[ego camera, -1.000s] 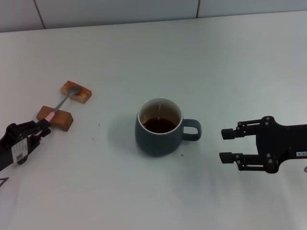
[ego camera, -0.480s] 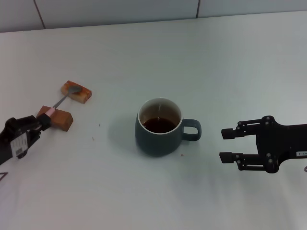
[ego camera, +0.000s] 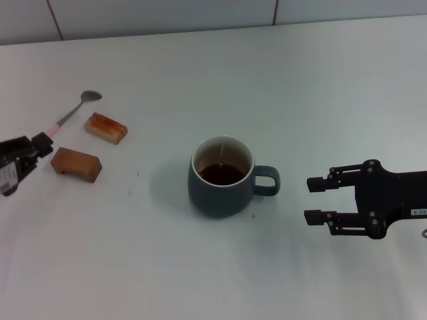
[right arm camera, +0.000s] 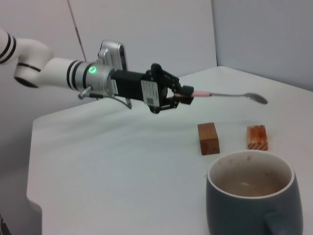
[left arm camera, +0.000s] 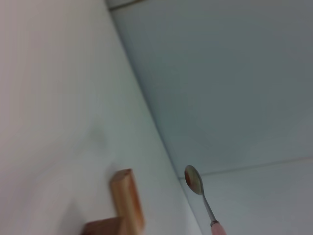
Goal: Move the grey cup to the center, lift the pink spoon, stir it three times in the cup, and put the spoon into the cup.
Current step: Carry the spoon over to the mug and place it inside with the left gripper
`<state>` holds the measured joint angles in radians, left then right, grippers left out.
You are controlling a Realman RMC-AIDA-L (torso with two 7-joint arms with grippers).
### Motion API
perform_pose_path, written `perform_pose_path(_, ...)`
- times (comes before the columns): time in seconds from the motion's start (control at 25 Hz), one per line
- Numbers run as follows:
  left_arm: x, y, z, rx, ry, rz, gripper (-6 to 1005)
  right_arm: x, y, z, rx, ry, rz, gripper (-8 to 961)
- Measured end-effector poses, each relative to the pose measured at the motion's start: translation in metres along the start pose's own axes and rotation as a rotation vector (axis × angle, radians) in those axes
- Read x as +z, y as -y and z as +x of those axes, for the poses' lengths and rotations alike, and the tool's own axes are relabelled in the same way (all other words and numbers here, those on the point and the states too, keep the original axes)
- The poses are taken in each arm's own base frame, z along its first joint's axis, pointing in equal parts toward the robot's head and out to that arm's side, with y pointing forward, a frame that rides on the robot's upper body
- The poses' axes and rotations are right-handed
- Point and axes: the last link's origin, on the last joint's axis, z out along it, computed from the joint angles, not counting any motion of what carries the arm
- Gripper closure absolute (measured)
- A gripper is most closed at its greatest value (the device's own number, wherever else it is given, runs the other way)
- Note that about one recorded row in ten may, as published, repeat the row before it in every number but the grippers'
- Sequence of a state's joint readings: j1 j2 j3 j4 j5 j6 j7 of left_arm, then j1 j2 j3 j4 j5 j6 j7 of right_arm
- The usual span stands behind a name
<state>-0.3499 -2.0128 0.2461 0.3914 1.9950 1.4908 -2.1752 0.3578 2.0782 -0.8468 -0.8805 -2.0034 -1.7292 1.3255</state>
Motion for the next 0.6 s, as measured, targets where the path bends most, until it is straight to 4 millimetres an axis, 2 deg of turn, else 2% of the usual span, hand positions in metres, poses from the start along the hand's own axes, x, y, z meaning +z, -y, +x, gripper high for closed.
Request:
perform_pose_path(0.04,0.000,0.000,0.000,0.000,0.000,0.000,870,0.000,0.000,0.000,0.000,0.000,0.000,387)
perform_pose_path(0.12,-0.001,-0.018,0.016,0.074,0.069,-0.030,870,0.000,0.000,-0.001,-0.001,0.000,-0.001,387)
perform_pose_path(0.6,-0.009,-0.082,0.065,0.301,0.278,-0.050,870,0.000,0.003,-0.006,-0.020,-0.002,-0.005,389)
